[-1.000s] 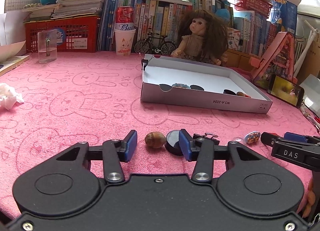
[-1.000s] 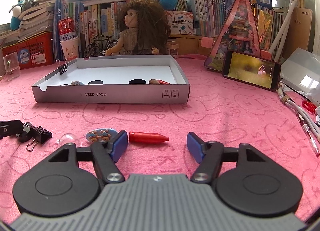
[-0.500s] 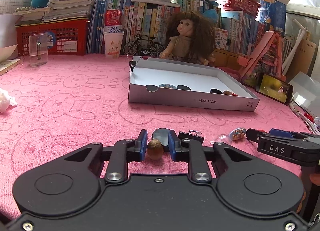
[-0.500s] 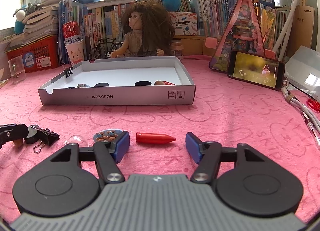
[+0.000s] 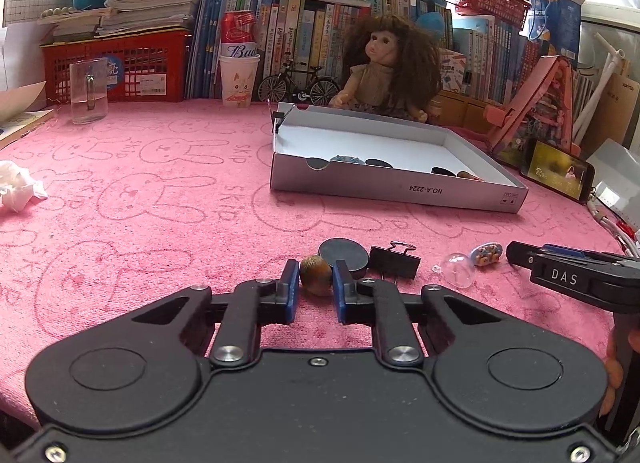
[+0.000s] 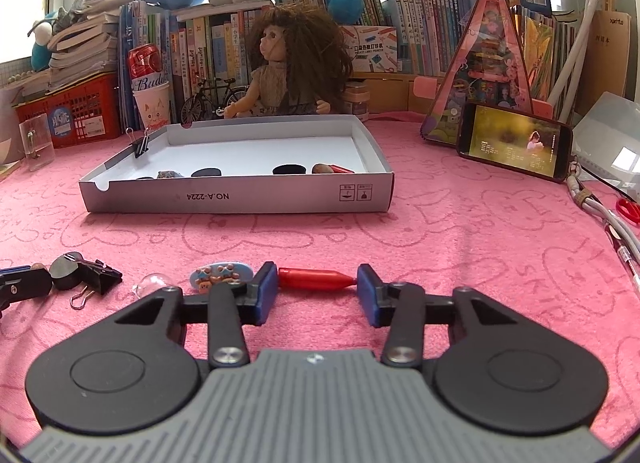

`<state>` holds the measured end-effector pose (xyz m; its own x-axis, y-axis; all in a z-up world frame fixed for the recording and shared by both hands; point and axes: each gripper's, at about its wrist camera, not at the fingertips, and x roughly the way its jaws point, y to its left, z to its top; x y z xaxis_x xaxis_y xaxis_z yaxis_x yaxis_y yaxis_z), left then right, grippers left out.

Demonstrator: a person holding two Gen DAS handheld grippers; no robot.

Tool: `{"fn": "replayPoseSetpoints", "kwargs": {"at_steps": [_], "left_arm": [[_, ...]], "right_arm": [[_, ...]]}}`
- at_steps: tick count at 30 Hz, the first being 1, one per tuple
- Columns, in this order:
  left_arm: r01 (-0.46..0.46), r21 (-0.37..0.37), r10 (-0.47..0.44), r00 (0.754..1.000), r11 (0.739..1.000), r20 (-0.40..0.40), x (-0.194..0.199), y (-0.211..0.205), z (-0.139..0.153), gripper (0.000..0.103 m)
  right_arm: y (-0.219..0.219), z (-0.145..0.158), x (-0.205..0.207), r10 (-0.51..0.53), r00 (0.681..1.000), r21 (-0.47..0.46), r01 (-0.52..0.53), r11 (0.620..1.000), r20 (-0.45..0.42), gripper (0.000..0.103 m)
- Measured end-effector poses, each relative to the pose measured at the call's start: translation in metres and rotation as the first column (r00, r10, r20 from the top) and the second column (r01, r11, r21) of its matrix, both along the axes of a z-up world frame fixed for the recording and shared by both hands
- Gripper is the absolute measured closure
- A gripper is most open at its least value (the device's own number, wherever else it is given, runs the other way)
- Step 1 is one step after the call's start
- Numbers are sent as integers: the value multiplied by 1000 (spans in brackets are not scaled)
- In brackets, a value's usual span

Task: Organize rigid objects
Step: 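Carry the acorn in the left tool while the right tool carries the crayon into the tray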

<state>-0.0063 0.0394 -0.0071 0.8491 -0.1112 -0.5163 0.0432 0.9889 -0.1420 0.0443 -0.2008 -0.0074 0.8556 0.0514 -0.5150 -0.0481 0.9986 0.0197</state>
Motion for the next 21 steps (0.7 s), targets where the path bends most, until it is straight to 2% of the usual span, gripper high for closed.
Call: {"fn": "replayPoseSetpoints", "kwargs": {"at_steps": [7, 13, 21], "left_arm": [[-9, 6, 9, 1000, 1000, 21, 5, 0, 9, 87], [2, 21, -3, 998, 1000, 69, 14, -1, 22, 87], [14, -4, -13, 998, 1000, 65, 41, -4, 38, 87]], "right_arm": [[0, 5, -1, 8, 1000, 3, -8, 1000, 19, 55], [-4, 13, 7, 1, 999, 26, -2, 1000, 34, 55], [-9, 23, 23, -2, 999, 46, 0, 999, 46, 55]]}}
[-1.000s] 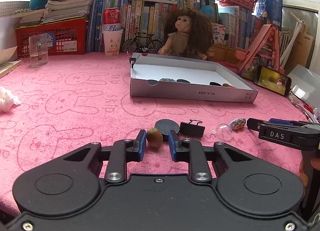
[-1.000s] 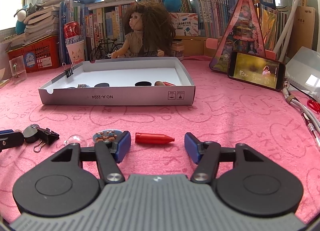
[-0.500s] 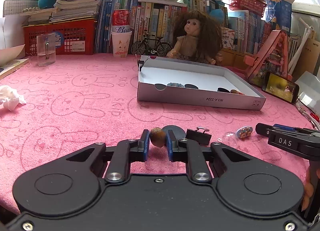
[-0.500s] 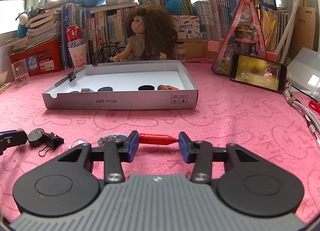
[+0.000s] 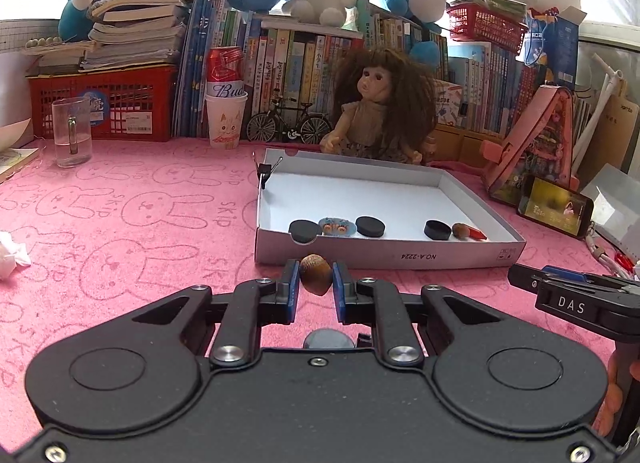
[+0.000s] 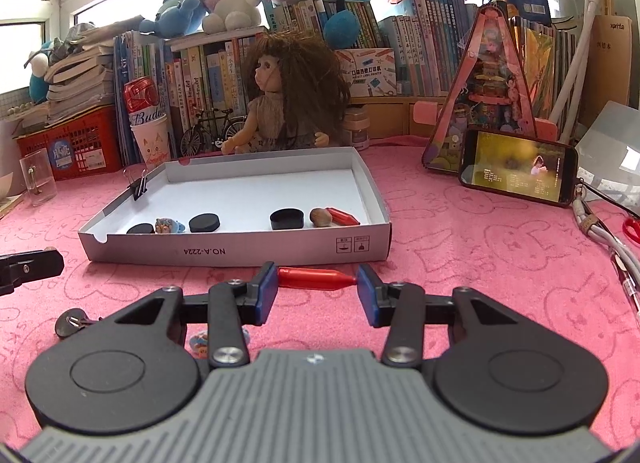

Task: Organize rigid objects
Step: 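Carry the acorn in the left tool while the right tool carries the crayon into the tray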

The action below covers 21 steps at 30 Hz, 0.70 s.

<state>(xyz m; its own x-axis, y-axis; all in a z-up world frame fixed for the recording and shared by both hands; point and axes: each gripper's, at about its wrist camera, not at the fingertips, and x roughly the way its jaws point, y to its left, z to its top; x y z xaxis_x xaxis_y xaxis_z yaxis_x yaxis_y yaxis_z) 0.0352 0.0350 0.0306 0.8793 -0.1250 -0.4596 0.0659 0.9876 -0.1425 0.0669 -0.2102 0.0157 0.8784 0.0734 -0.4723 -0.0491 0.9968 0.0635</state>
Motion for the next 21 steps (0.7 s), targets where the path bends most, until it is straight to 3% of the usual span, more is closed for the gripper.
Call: {"fn": "replayPoseSetpoints", "kwargs": {"at_steps": [10, 21], "left_arm": [[-2, -12, 2, 1000, 1000, 9, 52, 4, 21, 87], [-2, -55, -2, 997, 999, -77, 127, -2, 22, 87]], "right_arm": [[-20, 12, 39, -19, 1000, 62, 20, 998, -23, 55], [-33, 21, 111, -11, 993, 136, 26, 990, -113, 55]]}}
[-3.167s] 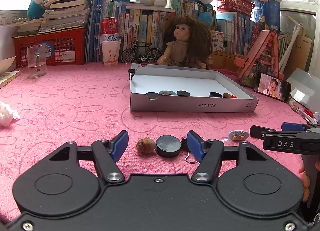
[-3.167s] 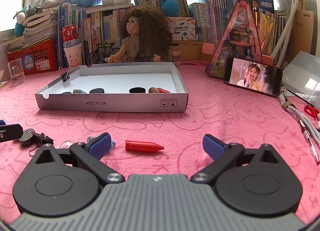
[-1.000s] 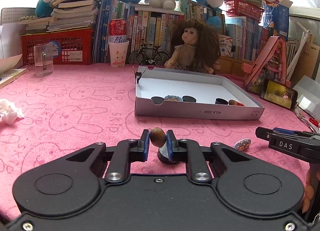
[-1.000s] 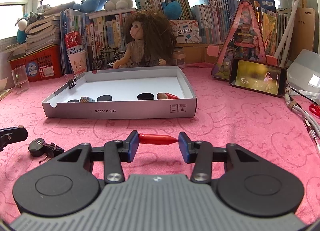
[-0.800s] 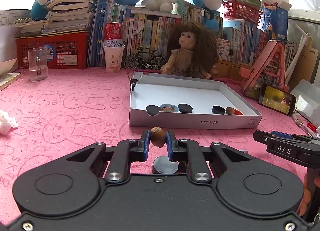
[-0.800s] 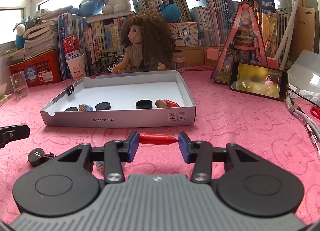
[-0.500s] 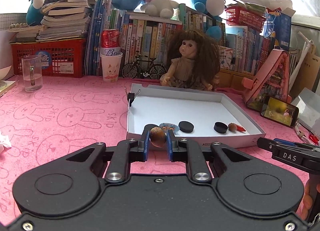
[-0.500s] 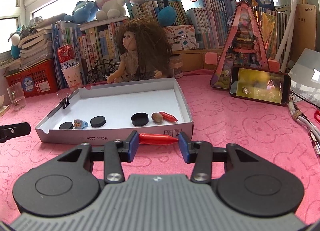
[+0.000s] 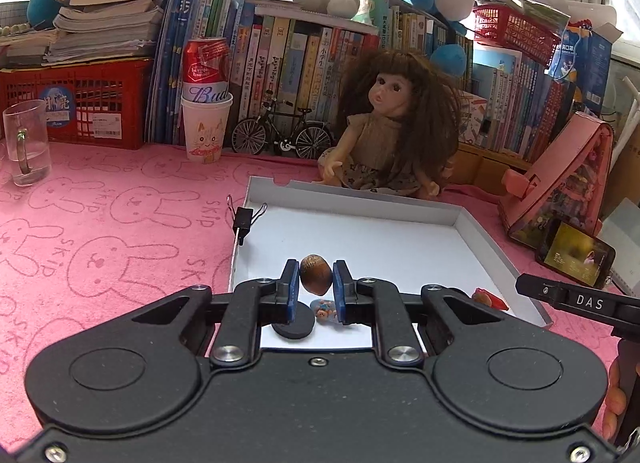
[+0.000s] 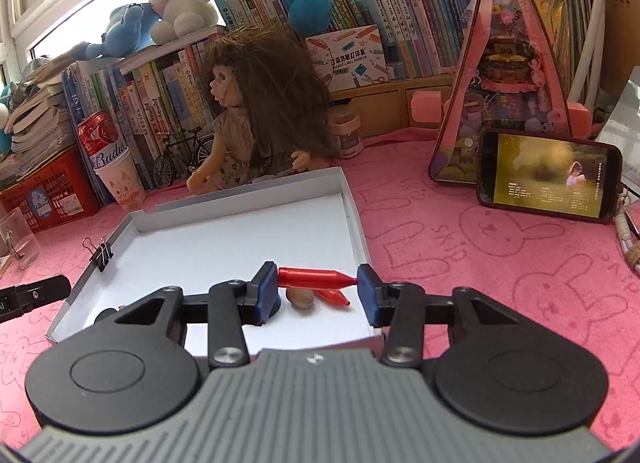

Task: Organize rigid objects
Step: 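Carry the acorn in the left tool while the right tool carries the crayon into the tray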

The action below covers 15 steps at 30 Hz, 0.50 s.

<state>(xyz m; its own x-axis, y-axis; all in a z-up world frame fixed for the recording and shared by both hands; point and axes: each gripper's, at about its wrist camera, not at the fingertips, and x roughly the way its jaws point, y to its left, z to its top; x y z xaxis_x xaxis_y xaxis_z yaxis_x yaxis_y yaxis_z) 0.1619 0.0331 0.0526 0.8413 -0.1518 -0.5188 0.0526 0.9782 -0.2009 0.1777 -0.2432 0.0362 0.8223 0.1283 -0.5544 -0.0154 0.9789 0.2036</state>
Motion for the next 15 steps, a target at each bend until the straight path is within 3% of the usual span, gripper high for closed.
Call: {"fn": "replayPoseSetpoints", "kwargs": {"at_steps": [8, 15], "left_arm": [[-13, 10, 13, 997, 1000, -82, 48, -5, -15, 87], [-7, 33, 11, 991, 999, -131, 67, -9, -28, 87]], "right_arm": [[6, -8, 39, 12, 999, -21, -14, 1000, -52, 55], [11, -16, 55, 20, 997, -29, -22, 999, -75, 55]]}}
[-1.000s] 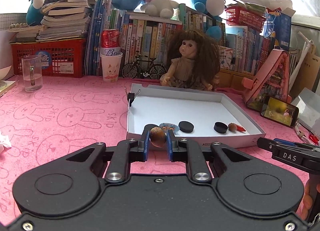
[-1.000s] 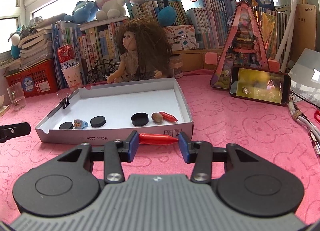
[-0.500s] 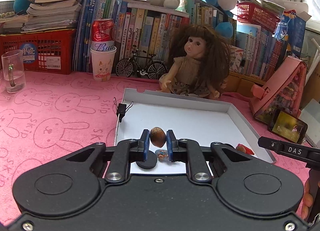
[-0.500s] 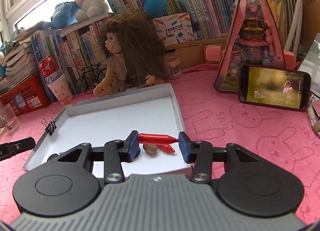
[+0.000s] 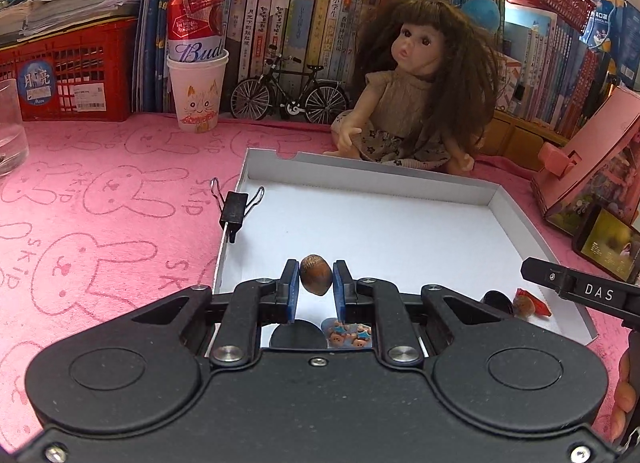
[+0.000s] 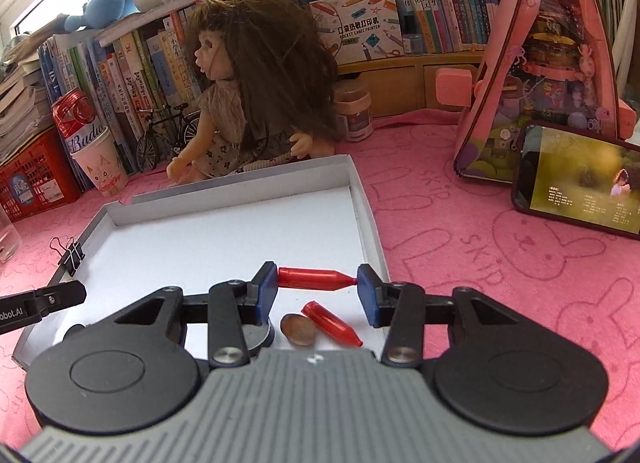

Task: Organize rigid objects
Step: 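Carry the acorn in the left tool while the right tool carries the crayon into the tray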

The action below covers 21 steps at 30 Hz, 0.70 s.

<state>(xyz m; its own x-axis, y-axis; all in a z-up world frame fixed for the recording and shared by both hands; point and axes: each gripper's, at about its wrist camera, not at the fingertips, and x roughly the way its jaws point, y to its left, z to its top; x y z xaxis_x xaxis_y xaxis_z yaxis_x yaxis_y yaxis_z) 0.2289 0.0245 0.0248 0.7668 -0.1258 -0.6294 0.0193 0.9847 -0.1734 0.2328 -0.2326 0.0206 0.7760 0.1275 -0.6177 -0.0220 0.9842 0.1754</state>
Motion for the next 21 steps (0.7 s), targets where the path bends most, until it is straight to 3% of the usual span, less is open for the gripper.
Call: {"fn": "replayPoseSetpoints", "kwargs": {"at_steps": [9, 21], "left_arm": [[4, 19, -2, 998, 1000, -69, 15, -3, -11, 87], [43, 81, -30, 987, 996, -157, 35, -10, -9, 87]], "right_arm": [[6, -5, 13, 9, 999, -36, -10, 999, -33, 55], [10, -3, 35, 17, 987, -82, -31, 996, -162, 54]]}}
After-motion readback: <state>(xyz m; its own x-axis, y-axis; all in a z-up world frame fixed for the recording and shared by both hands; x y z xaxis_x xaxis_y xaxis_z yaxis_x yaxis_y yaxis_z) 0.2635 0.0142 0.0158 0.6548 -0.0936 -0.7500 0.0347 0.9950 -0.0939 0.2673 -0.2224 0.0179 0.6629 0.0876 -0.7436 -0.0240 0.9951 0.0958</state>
